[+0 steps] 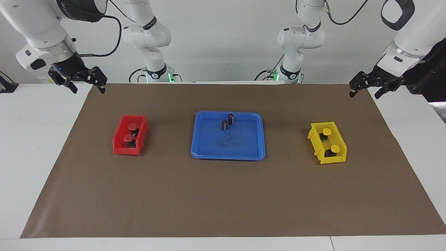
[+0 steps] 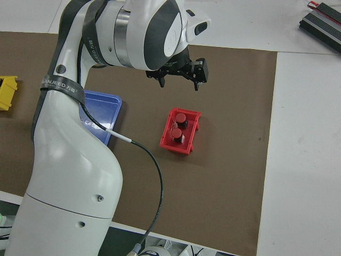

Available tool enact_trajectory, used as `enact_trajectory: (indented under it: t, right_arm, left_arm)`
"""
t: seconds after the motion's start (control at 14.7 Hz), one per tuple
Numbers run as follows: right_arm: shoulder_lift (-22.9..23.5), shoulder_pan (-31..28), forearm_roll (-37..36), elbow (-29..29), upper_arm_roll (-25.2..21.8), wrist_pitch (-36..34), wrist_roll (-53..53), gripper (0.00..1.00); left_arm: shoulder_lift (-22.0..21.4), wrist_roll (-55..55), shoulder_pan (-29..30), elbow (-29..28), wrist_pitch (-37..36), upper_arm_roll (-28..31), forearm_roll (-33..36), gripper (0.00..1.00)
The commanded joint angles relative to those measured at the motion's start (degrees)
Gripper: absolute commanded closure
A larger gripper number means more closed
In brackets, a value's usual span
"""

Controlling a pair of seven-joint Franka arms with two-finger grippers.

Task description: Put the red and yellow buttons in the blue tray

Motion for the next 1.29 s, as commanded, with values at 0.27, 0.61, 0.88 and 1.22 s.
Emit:
enact_trajectory:
  t: [0.27,0.61,0.88,1.22]
  right_arm:
    - [-0.41,0.12,0.34,-0.12,-0.14,-0.83,0.78,0.0]
    - [-0.42,0.12,0.25,0.05,-0.06,-1.97,0.52,0.0]
    - [0.02,0.55,0.42,-0.2,0.12,1.18,0.78,0.0]
    - [-1.65,2.32,1.12,-11.17,0.47,11.71,0.7,0.09]
  left_arm:
    - [-1.22,0.01,0.24,-0.95,-0.57,-0.18,0.89,0.0]
    - [-1.22,0.01,0.24,-0.95,-0.57,-0.18,0.89,0.0]
    - [-1.22,0.01,0.24,-0.95,-0.57,-0.18,0.89,0.0]
    - [-1.22,0.01,0.24,-0.95,-0.57,-0.18,0.89,0.0]
